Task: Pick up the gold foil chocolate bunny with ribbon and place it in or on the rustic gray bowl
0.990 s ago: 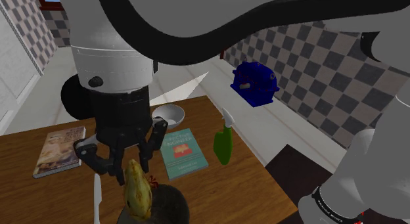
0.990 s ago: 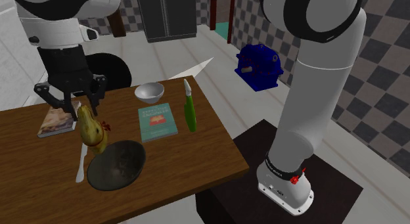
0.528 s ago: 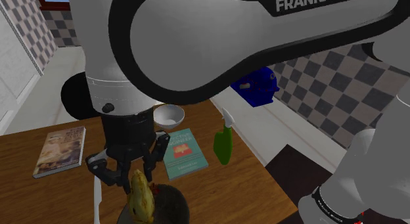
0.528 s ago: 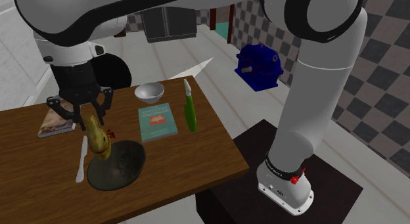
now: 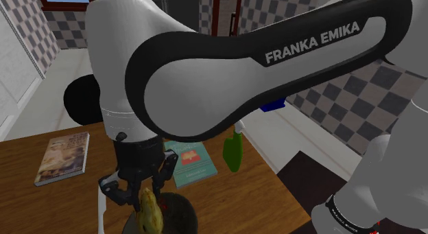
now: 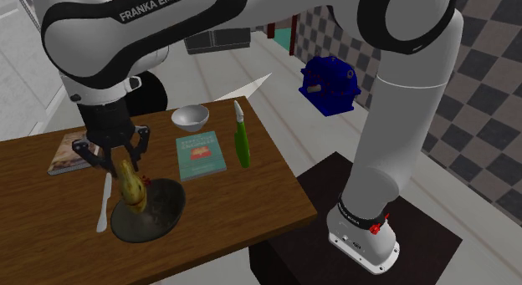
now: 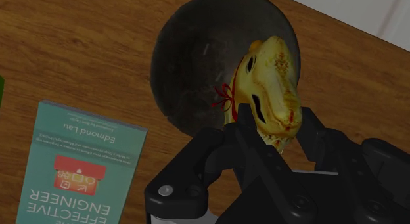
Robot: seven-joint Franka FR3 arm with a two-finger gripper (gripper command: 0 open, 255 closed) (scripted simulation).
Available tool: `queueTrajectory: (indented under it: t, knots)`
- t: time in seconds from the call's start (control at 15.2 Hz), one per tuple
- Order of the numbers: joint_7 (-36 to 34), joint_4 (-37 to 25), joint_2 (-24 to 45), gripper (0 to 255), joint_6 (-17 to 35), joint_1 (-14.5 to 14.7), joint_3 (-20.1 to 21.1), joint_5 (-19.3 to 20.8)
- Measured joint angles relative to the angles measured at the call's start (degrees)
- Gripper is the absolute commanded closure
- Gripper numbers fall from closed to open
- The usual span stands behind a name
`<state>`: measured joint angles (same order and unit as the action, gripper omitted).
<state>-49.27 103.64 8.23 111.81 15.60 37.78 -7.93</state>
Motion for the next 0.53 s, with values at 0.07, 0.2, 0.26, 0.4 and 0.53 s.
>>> queueTrajectory:
  t: [0.07, 0.2, 0.26, 0.4, 0.53]
  knots:
    - [0.1, 0.6, 0.1, 255, 0.7, 0.0, 0.0, 0.0]
    - [0.2, 1.4, 0.4, 255, 1.7, 0.0, -0.1, 0.2]
    - [0.2, 1.6, 0.5, 255, 2.0, 0.1, 0.0, 0.2]
    - [0.2, 1.7, 0.5, 255, 2.2, 0.1, 0.0, 0.2]
    - [0.2, 1.8, 0.5, 255, 2.2, 0.1, 0.0, 0.2]
